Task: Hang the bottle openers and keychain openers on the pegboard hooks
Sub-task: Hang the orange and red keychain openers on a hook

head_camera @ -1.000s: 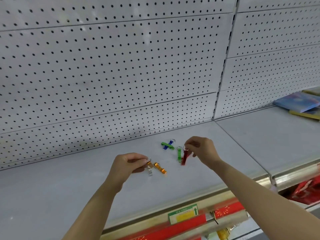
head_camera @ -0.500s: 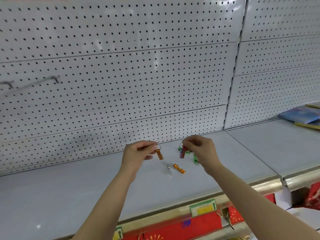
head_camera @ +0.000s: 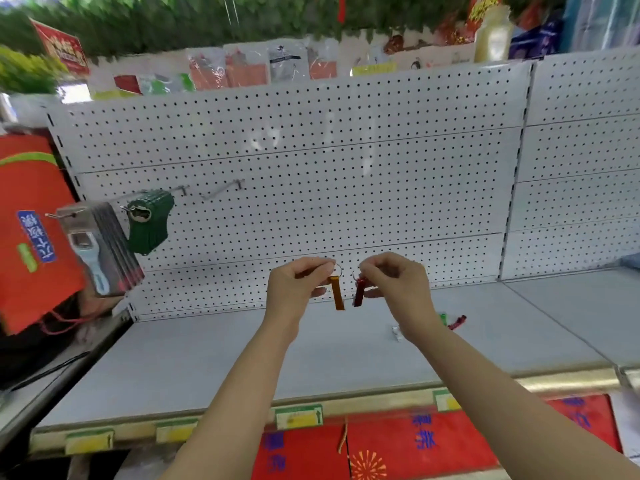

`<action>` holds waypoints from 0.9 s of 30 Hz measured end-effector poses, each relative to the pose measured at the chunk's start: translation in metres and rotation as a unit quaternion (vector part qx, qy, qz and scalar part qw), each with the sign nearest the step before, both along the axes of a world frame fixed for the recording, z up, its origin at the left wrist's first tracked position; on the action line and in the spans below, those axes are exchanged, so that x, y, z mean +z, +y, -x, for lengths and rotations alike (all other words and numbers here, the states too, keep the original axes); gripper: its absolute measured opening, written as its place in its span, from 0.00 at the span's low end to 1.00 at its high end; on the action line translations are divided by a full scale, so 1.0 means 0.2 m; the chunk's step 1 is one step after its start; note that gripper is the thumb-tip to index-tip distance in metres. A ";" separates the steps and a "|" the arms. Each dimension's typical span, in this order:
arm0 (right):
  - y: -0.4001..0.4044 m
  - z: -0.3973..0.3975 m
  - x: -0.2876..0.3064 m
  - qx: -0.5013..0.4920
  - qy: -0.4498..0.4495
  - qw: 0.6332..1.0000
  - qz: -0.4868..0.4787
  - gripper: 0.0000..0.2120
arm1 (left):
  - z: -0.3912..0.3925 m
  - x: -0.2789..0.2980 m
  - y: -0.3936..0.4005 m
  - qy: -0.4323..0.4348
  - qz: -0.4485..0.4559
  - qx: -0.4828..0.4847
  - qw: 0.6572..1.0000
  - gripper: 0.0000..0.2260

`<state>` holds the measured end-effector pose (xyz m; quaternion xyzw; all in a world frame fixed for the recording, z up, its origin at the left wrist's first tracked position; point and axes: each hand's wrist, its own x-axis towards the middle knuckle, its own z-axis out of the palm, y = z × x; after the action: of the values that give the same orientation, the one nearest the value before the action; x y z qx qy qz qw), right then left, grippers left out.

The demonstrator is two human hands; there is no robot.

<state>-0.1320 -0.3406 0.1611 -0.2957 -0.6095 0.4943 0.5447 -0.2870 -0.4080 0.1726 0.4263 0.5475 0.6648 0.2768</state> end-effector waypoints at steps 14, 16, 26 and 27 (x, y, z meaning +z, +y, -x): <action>-0.28 0.59 0.37 0.035 0.049 0.996 -0.068 0.03 | 0.56 0.35 -0.25 0.033 -0.061 0.048 0.996 0.04; -0.29 0.69 0.39 0.030 0.054 0.996 -0.069 0.03 | 0.66 0.39 -0.25 0.037 -0.064 0.049 0.996 0.04; -0.30 1.00 0.45 0.013 0.067 0.995 -0.078 0.02 | 0.98 0.51 -0.14 0.035 -0.088 0.070 0.993 0.04; -0.30 1.02 0.46 0.013 0.066 0.995 -0.079 0.02 | 1.00 0.52 -0.12 0.035 -0.085 0.069 0.993 0.03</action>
<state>-0.3361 -0.4004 0.2527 -0.2105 -0.6130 0.4704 0.5989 -0.4876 -0.4315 0.2757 0.4327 0.5261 0.7112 0.1735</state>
